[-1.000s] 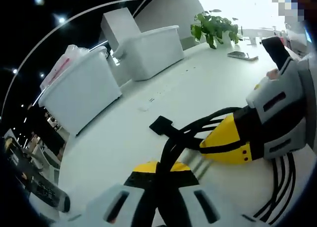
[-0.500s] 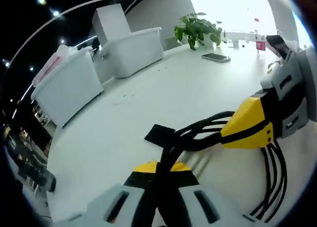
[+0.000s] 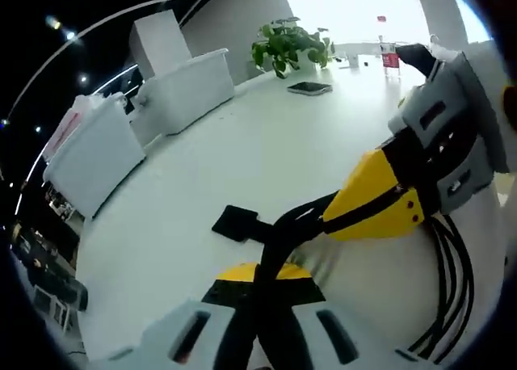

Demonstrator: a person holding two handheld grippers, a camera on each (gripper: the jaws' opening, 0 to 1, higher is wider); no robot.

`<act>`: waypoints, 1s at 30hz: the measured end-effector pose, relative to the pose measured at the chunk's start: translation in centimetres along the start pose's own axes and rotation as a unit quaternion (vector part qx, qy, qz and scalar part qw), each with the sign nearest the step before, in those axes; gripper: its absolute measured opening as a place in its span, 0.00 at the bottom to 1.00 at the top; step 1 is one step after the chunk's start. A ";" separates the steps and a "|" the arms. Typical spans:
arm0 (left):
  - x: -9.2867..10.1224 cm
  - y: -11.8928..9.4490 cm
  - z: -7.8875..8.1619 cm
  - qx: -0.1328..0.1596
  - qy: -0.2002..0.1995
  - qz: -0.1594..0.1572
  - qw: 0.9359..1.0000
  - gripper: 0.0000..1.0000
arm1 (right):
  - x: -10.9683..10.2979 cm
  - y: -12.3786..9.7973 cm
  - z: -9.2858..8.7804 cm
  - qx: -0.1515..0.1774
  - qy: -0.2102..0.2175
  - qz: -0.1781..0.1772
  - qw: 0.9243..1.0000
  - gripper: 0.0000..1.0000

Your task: Coil the Type-C to USB data cable on the desktop and secure it with Velcro straps.

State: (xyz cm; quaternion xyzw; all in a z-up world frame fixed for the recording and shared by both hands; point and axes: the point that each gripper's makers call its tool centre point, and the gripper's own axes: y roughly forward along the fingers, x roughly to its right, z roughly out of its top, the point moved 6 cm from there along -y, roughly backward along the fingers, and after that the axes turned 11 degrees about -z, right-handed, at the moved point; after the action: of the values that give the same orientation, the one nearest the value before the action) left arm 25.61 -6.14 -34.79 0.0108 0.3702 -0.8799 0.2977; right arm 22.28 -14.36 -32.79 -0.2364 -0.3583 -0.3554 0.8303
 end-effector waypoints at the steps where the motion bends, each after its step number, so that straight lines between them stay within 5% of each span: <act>1: 0.1 0.0 0.0 0.003 0.011 -0.002 1.000 0.06 | 0.0 0.0 -0.1 -0.001 0.007 0.003 1.000 0.01; 5: -0.6 0.0 0.4 0.021 0.022 -0.017 0.999 0.07 | -0.1 0.0 -0.2 0.000 0.014 0.005 1.000 0.01; 10: -0.9 -0.1 0.9 0.078 -0.035 -0.037 0.996 0.14 | 0.4 0.2 -0.4 -0.002 0.034 0.008 0.999 0.01; 12: -1.7 -0.2 1.2 0.087 -0.020 -0.011 0.996 0.21 | 0.6 0.2 -0.5 -0.004 0.046 0.011 0.999 0.01; 17: -2.2 -0.1 1.8 0.088 0.058 0.010 0.994 0.18 | 1.0 0.3 -0.4 -0.005 0.074 0.023 0.997 0.01; 25: -0.4 -1.6 2.2 0.114 0.061 -0.045 0.991 0.16 | 1.8 0.8 -0.4 -0.010 0.084 0.032 0.996 0.01; 30: -2.6 -3.0 3.4 0.204 -0.012 -0.016 0.979 0.17 | 1.8 0.8 -0.4 -0.010 0.093 0.034 0.995 0.01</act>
State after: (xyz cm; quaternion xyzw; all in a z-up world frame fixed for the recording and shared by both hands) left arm 26.87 -5.35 -29.80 0.0545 0.1798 -0.9414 0.2800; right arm 23.91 -14.87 -31.80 -0.2224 -0.2676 -0.3509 0.8694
